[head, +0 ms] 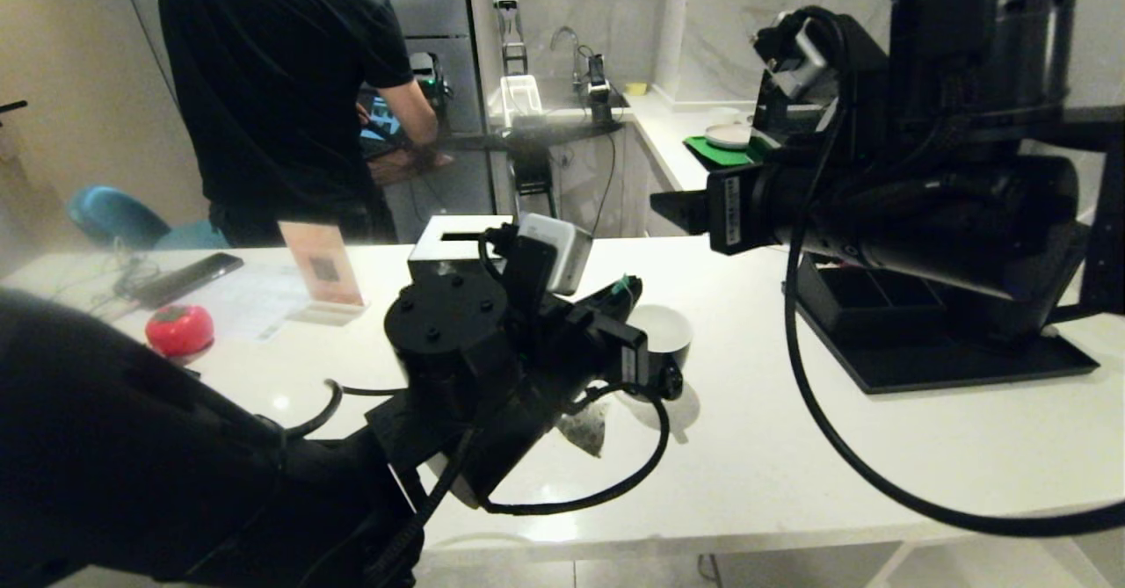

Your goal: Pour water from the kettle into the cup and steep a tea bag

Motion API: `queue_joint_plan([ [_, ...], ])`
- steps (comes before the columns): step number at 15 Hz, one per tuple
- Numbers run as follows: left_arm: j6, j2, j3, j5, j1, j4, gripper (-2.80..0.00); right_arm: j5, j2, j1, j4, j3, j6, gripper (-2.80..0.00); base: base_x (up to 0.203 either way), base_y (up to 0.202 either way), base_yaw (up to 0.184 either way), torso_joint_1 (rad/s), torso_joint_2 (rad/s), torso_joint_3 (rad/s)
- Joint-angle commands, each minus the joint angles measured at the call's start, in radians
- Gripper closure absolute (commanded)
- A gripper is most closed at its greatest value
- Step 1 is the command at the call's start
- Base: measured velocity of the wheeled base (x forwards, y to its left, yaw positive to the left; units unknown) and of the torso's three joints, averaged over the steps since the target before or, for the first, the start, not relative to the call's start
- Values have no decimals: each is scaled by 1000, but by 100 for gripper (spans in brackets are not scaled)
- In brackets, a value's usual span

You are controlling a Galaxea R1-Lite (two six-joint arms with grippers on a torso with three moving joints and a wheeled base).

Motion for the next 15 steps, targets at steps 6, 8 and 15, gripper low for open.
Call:
queue_joint_plan([
  [6, 0, -3, 1, 2, -1, -7, 0, -45, -80, -3, 4, 37, 0, -280, 0, 0, 0, 0, 0, 0],
  [8, 0, -3, 1, 2, -1, -7, 0, -49, -107, -11, 3, 65, -1, -280, 0, 0, 0, 0, 0, 0],
  [15, 0, -5, 5, 20, -2, -7, 0, -94, -223, -47, 4, 183, -3, -280, 0, 0, 0, 0, 0, 0],
])
